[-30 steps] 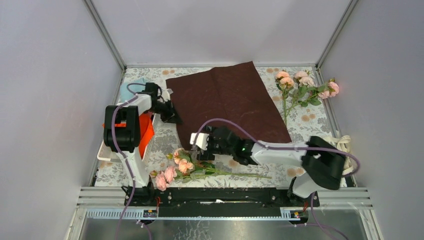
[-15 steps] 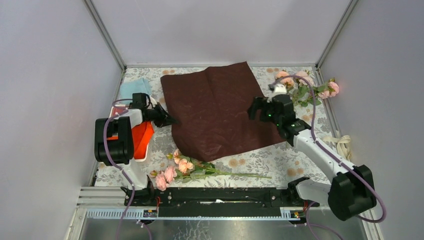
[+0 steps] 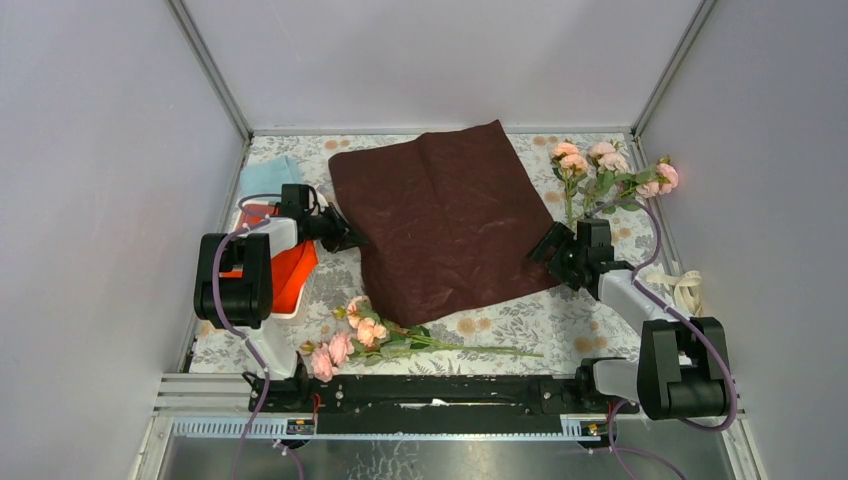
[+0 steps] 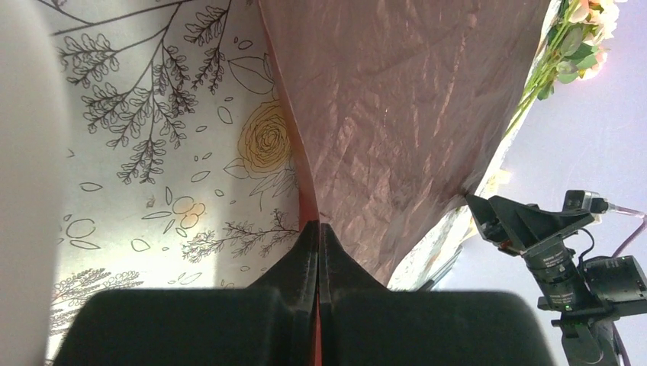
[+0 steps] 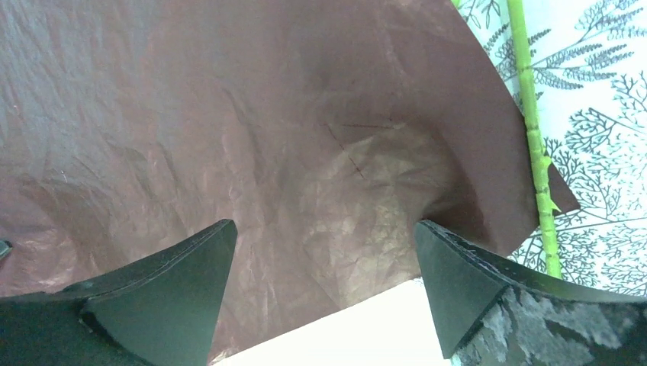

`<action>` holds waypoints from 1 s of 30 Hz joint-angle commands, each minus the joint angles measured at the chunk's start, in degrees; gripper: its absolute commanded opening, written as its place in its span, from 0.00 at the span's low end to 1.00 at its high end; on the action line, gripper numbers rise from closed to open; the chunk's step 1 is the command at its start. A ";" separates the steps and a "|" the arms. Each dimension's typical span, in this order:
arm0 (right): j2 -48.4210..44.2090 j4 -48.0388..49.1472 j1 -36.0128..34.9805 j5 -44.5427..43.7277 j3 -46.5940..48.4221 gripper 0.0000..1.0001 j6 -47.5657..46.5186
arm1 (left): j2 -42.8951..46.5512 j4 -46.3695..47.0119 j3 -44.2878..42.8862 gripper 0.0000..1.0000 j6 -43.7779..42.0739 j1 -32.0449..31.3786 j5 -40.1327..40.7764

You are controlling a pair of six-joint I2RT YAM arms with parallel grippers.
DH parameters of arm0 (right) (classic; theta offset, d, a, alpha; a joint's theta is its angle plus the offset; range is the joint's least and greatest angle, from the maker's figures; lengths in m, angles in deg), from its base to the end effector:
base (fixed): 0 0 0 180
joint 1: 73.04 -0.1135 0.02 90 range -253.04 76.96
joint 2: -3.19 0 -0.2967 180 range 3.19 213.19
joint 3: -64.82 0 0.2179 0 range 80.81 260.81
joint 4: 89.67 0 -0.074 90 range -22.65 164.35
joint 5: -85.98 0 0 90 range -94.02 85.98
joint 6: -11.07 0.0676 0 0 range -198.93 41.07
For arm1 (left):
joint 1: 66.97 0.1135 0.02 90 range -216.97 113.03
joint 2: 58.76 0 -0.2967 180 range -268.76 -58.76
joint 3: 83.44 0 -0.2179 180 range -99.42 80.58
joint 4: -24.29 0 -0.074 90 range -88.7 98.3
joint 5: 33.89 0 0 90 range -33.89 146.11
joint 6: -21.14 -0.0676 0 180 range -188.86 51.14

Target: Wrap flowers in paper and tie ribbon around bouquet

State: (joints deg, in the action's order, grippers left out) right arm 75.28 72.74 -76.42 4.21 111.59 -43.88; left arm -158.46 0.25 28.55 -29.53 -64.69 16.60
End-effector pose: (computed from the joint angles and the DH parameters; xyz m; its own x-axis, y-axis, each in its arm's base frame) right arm 0.2280 0.0232 0.2067 -0.6500 0.5310 -0.5436 0.2569 0.8268 0.5004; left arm 0.3279 -0.0300 0.1872 -0.8461 -0.5231 -0.1023 -0.2702 0.5865 -0.7636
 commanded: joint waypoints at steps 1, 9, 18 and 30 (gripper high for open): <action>-1.92 -0.06 -0.01 0.32 -1.63 0.94 2.88 | 0.04 0.70 -1.05 0.00 -0.72 -0.26 2.39; -4.48 -4.43 -0.05 -0.44 -2.48 0.87 0.49 | 0.03 1.72 -0.72 0.00 -2.21 3.52 5.96; 1.06 3.25 -0.15 4.06 -3.59 0.78 2.25 | 0.34 1.53 -0.85 0.00 -4.50 5.72 8.20; 6.02 9.91 -1.02 6.22 -1.71 0.67 3.27 | 2.82 -0.13 0.24 0.00 -4.60 4.25 7.32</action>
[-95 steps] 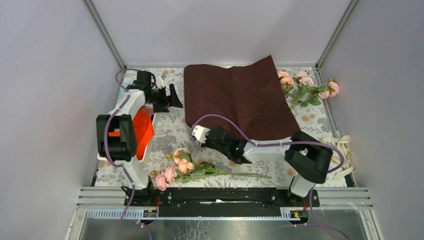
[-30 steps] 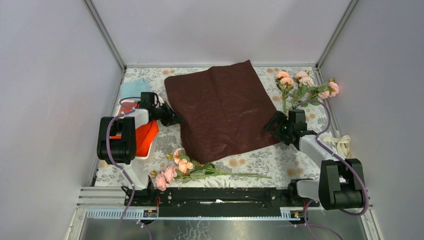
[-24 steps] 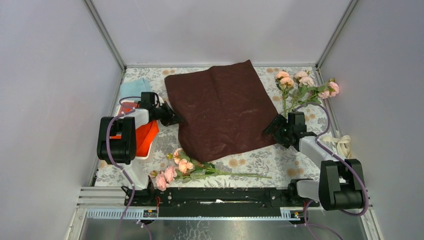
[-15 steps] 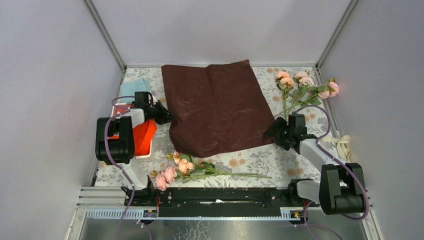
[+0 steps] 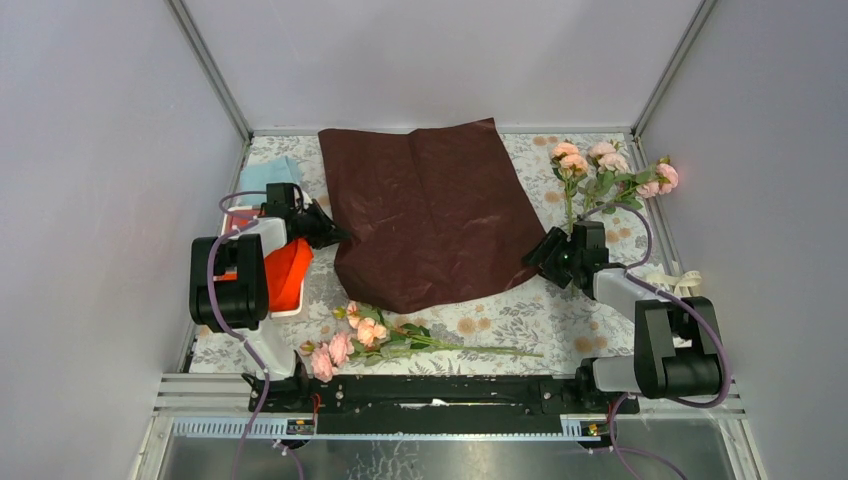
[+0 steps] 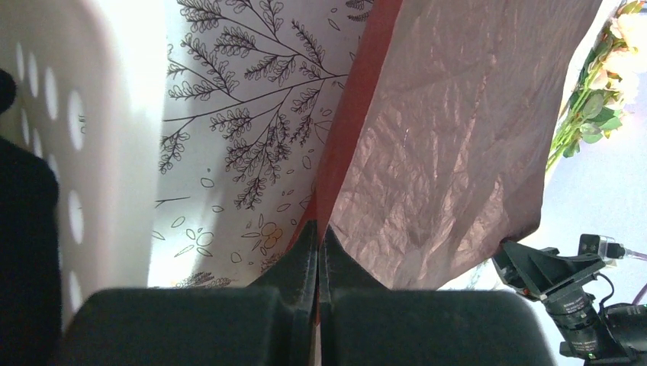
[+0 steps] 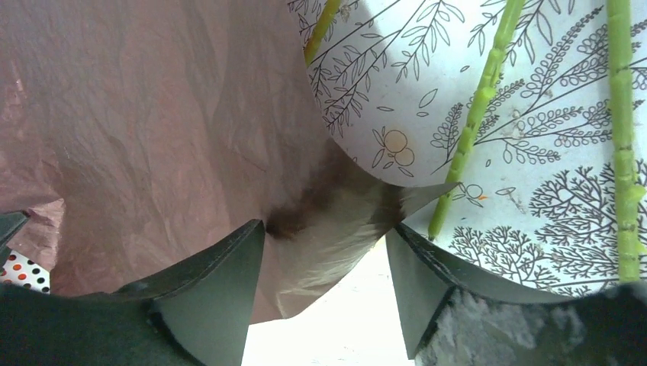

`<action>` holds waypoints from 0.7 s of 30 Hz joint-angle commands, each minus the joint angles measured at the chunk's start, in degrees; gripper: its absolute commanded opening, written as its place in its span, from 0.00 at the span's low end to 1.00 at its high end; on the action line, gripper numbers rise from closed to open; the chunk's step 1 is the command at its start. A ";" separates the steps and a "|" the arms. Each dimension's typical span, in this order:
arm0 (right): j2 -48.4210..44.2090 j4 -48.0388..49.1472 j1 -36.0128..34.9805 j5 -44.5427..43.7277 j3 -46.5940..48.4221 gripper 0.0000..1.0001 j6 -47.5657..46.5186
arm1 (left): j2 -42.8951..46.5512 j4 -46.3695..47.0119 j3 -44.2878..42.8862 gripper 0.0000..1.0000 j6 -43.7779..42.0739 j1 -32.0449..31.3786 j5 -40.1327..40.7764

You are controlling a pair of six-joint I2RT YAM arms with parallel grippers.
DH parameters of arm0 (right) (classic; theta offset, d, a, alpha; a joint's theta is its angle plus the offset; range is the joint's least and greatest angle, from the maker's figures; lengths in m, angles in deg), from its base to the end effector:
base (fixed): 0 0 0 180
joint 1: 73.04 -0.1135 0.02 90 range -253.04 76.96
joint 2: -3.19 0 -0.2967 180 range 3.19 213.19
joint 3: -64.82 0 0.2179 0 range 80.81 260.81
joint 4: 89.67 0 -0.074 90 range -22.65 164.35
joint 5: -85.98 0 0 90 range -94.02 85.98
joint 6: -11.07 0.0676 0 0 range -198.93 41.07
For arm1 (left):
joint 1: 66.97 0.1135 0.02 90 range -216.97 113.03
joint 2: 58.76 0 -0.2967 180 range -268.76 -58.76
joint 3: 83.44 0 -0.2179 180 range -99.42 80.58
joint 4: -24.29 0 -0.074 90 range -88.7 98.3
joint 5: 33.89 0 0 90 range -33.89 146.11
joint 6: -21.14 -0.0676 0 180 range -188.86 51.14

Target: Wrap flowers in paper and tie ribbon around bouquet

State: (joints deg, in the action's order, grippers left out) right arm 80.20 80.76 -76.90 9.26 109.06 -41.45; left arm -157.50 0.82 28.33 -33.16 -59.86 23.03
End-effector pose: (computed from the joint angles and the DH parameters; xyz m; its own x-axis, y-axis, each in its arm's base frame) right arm 0.2383 0.0316 0.1905 -0.6762 0.5479 -0.4924 0.2225 0.7891 0.5725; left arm 0.3317 0.0042 0.1905 -0.7771 -0.5897 -0.2200 -0.2939 0.6491 -0.7017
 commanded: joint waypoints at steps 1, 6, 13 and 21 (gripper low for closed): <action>0.97 2.61 -0.53 1.22 0.96 0.63 0.99 | 1.95 -0.99 0.48 0.00 -0.96 -0.75 0.91; 2.03 5.68 -0.54 3.23 2.72 0.38 2.27 | 1.82 -1.44 0.53 0.00 -1.05 -1.34 0.56; 1.22 7.79 -0.56 2.59 3.13 0.00 2.13 | 2.82 -3.59 0.13 0.00 -4.19 -3.34 2.76; 4.66 1.88 -0.62 2.91 15.54 0.00 -5.00 | 4.90 -4.87 0.34 0.00 -8.11 -5.83 4.18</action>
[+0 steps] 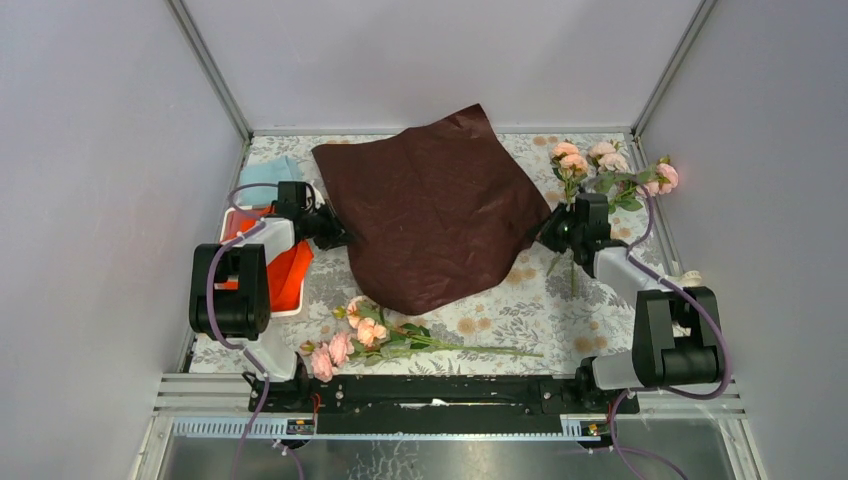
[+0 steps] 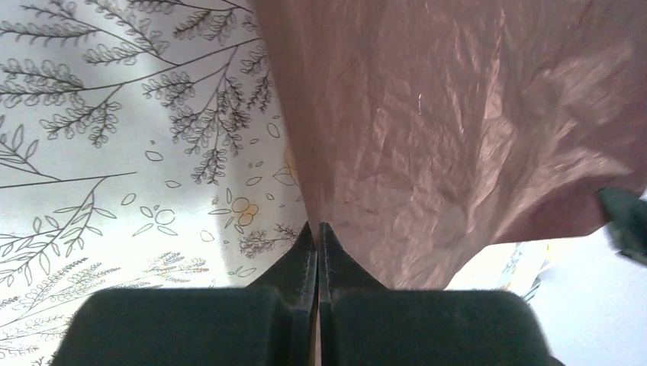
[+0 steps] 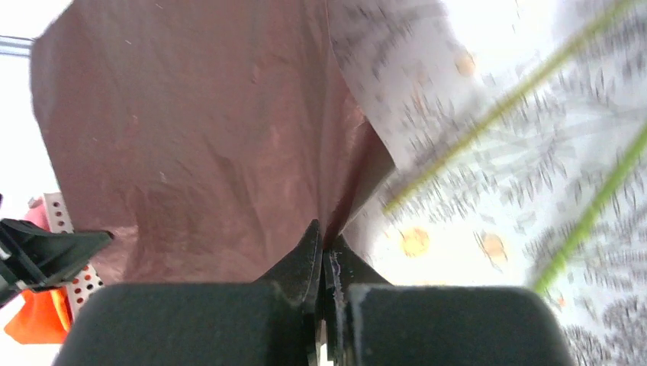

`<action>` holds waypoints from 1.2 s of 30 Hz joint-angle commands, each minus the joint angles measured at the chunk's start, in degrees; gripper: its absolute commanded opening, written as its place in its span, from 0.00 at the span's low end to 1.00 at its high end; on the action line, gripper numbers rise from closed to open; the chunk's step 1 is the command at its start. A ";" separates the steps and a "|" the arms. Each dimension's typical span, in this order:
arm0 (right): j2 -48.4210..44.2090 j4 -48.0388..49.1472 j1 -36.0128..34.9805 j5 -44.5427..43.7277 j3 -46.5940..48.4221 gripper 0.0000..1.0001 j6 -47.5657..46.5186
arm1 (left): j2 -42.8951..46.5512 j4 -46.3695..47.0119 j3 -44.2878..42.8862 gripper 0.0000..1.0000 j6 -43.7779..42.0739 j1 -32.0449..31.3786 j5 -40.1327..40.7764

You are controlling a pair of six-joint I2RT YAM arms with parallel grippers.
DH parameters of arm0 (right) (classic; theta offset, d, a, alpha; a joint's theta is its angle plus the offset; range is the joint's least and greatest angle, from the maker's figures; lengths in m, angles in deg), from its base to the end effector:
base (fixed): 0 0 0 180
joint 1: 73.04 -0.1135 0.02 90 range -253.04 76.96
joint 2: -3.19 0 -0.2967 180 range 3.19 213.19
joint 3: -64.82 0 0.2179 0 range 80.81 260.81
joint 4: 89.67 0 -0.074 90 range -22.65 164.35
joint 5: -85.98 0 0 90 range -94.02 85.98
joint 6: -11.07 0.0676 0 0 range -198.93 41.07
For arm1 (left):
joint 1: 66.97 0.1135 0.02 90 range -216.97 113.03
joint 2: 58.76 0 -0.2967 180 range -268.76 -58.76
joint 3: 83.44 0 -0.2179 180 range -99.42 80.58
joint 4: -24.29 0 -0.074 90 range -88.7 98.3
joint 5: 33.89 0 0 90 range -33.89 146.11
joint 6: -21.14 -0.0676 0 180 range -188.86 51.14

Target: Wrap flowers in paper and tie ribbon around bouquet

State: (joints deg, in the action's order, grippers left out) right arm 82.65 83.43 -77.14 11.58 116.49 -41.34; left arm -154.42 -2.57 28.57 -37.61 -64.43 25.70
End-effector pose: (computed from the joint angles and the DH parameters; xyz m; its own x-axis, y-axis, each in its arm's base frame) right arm 0.2709 0.0376 0.2244 -0.6264 0.5441 -0.5582 0.1170 0.7735 0.6229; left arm 0.3202 -0.0200 0.1998 -0.8280 -0.4846 -0.2822 -0.2039 0.7290 -0.6535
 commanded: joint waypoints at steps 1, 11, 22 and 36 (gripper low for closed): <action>3.28 -1.85 -0.38 0.93 10.02 0.00 -6.38 | 1.91 -1.75 -0.05 0.00 -4.44 -1.76 1.51; 12.47 -14.08 -0.29 -3.72 24.68 0.04 -15.70 | 4.27 -11.16 -4.64 0.49 -13.69 -4.13 4.28; 12.72 -25.02 1.48 -26.42 34.95 0.58 -22.73 | 8.10 -18.92 -9.10 0.65 -19.64 -4.13 6.33; 21.83 -19.32 13.24 -22.47 35.95 0.49 -17.36 | 10.20 -20.15 -13.75 0.68 -27.19 -4.13 7.64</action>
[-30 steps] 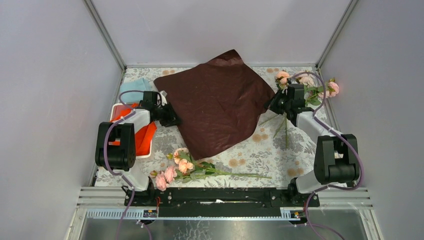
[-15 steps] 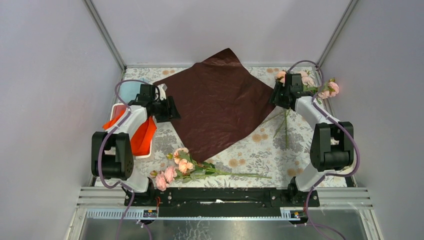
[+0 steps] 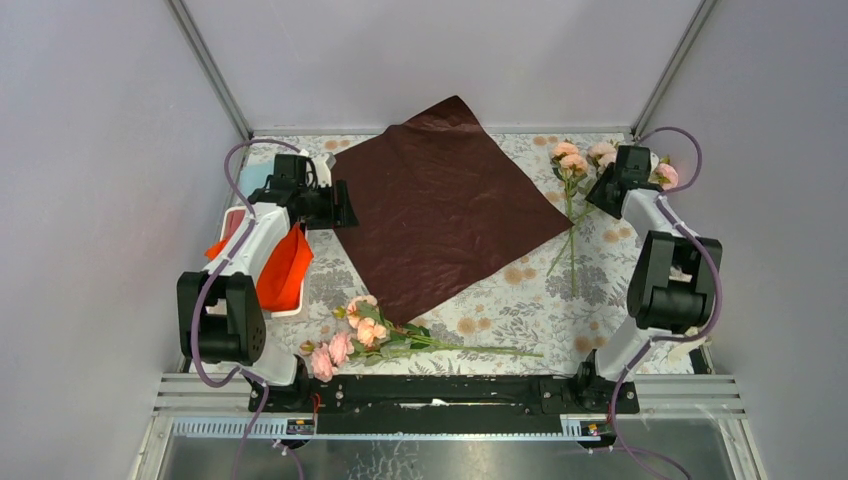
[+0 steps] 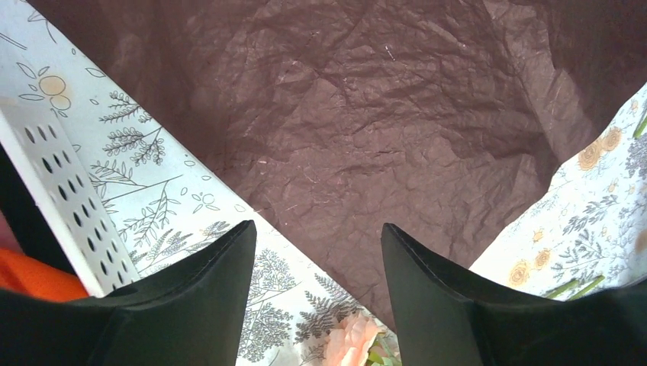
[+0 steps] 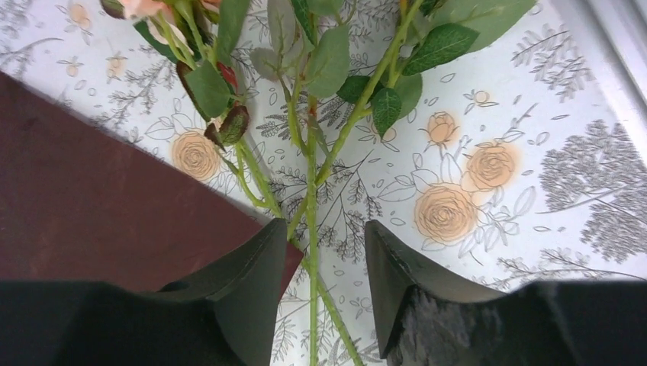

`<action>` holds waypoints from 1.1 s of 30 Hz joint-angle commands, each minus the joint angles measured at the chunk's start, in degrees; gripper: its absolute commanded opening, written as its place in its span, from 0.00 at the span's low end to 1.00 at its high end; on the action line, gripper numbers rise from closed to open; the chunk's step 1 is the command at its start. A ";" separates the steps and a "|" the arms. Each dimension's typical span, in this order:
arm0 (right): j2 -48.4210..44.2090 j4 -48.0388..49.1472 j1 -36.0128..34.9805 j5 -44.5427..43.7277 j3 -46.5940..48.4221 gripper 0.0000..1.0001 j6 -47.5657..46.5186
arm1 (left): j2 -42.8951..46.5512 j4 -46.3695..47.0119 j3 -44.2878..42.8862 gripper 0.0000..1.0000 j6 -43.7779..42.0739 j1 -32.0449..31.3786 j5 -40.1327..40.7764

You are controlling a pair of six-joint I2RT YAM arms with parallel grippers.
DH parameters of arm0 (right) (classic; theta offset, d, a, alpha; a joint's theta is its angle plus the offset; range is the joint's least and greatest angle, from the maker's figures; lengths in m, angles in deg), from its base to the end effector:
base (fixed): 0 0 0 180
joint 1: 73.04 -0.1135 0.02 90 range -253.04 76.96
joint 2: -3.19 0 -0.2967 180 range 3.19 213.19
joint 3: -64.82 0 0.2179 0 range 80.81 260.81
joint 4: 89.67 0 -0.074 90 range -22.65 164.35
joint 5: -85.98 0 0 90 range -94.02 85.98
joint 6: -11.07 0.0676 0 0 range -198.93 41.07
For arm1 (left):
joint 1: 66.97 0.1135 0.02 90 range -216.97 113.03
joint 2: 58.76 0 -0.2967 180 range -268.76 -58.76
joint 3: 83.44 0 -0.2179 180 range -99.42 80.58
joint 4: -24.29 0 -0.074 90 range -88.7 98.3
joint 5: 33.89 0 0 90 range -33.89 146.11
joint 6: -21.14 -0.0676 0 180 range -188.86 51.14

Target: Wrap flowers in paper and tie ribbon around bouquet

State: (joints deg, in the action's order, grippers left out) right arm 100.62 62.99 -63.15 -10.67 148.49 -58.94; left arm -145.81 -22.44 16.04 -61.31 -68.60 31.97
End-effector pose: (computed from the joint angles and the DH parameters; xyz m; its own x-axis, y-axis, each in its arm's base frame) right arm 0.3694 -0.0724 0.2631 -0.5209 0.4355 -0.7342 0.4625 0.8669 0.1861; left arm 0.3015 -0.0362 0.2763 -0.8296 -0.0963 -0.5499 0.1629 0.9004 -0.4035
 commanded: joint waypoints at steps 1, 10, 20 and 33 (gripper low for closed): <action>4.85 1.00 -0.75 -0.77 4.96 0.48 -0.01 | 1.69 0.19 -0.84 0.68 -3.51 0.02 1.62; 15.91 -0.80 -0.17 -2.33 14.58 0.45 -1.42 | 1.03 1.69 -0.19 0.68 -4.12 0.05 2.17; 24.74 -4.54 -0.05 -3.23 21.79 0.42 -2.64 | 0.13 0.83 -1.16 0.68 -4.45 0.04 2.38; 14.89 -6.12 0.57 -9.60 28.09 0.00 -11.05 | 1.74 -0.18 -1.84 0.69 -5.43 0.02 2.44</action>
State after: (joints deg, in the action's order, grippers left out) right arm 126.14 57.83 -63.06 -14.17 171.26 -64.67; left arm -145.72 -22.55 15.43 -64.81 -68.60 33.68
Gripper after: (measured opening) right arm 0.031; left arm 0.682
